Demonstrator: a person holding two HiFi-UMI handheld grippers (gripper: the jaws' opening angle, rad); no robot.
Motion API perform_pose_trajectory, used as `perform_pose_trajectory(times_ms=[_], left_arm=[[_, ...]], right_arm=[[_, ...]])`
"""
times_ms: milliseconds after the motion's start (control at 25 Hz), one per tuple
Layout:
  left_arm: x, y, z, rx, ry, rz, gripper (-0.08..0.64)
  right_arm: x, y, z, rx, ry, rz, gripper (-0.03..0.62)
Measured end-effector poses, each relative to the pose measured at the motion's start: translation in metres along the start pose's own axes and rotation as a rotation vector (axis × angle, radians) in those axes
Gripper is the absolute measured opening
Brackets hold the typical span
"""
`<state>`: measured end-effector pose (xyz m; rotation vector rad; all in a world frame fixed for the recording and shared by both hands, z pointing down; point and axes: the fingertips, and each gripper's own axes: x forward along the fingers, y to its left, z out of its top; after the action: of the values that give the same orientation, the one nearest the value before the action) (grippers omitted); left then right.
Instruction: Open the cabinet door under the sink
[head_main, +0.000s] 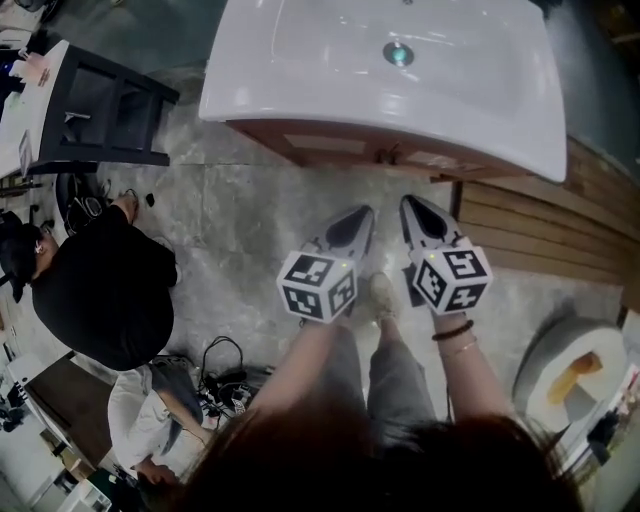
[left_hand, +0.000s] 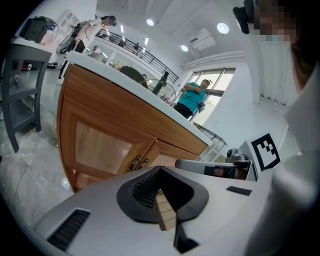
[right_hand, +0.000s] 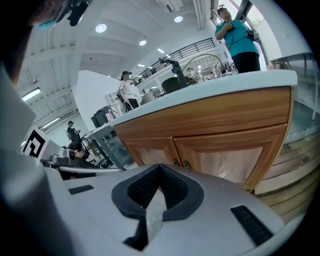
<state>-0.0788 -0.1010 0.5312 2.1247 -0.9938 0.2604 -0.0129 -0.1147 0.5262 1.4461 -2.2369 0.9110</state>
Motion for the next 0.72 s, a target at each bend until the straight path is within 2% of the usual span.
perform_pose_trajectory(times_ms=[200, 400, 520, 720], left_arm=[[0.014, 0.017, -0.013, -0.022, -0.004, 0.016, 0.009], [0.035, 0.031, -0.015, -0.003, -0.014, 0.004, 0.009], [0.047, 0.039, -0.018, 0.017, 0.0, -0.004, 0.009], [0.06, 0.049, -0.03, 0.004, 0.024, -0.005, 0.009]], right_arm=[[0.022, -0.015, -0.018, 0.01, 0.022, -0.025, 0.006], [0.042, -0.037, -0.03, 0.032, 0.007, -0.062, 0.008], [0.057, -0.043, -0.036, 0.042, 0.011, -0.067, 0.009], [0.084, -0.056, -0.055, 0.066, 0.045, -0.082, 0.012]])
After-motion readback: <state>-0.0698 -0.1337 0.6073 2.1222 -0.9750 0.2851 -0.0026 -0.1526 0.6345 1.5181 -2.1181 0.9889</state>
